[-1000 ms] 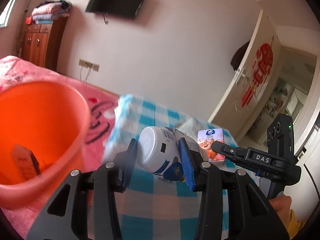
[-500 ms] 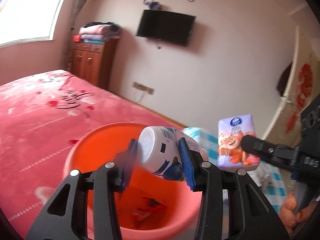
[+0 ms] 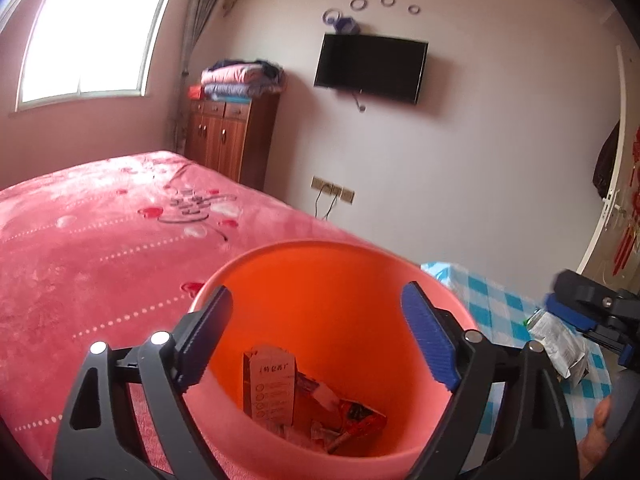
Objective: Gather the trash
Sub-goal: 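Open the left tool to drop the yogurt bottle while the right tool drops the blue box into the bucket, then move both tools back to the table, then grasp the silver snack bag with the left tool and lift it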
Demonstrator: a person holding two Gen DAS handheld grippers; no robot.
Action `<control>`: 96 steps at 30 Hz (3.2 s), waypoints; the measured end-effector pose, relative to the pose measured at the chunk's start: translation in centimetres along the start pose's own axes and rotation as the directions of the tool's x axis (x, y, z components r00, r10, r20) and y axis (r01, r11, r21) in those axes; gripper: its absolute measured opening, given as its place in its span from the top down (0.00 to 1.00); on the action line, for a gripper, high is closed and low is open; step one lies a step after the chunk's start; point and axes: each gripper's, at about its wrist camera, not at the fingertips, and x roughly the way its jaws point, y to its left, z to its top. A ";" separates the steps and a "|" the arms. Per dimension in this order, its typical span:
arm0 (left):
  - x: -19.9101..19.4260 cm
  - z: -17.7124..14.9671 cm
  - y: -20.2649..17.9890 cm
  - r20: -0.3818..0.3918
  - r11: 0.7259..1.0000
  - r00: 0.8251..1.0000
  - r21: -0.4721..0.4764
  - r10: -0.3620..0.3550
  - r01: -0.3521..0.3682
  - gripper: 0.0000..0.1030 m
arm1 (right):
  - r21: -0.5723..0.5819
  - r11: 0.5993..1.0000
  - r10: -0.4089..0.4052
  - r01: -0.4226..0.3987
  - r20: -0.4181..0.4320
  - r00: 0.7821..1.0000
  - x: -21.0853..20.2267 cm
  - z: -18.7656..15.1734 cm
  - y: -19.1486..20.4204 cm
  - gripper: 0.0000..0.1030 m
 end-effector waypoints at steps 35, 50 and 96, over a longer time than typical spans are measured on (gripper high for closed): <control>-4.4 -5.1 -15.2 -0.096 0.930 0.976 0.297 -0.195 0.215 0.14 | 0.052 0.937 -0.346 0.346 0.284 0.894 -15.2 -9.1 -11.9 0.05; -2.0 -9.0 -20.6 -0.237 0.883 0.949 0.371 -0.209 0.287 0.14 | 0.126 0.911 -0.412 0.393 0.238 0.879 -17.5 -9.8 -17.5 0.05; 16.3 -9.1 -40.5 -0.578 0.977 0.812 0.116 -0.082 0.181 0.14 | 0.486 0.815 -0.417 0.316 0.112 0.902 -22.6 -11.4 -32.8 0.05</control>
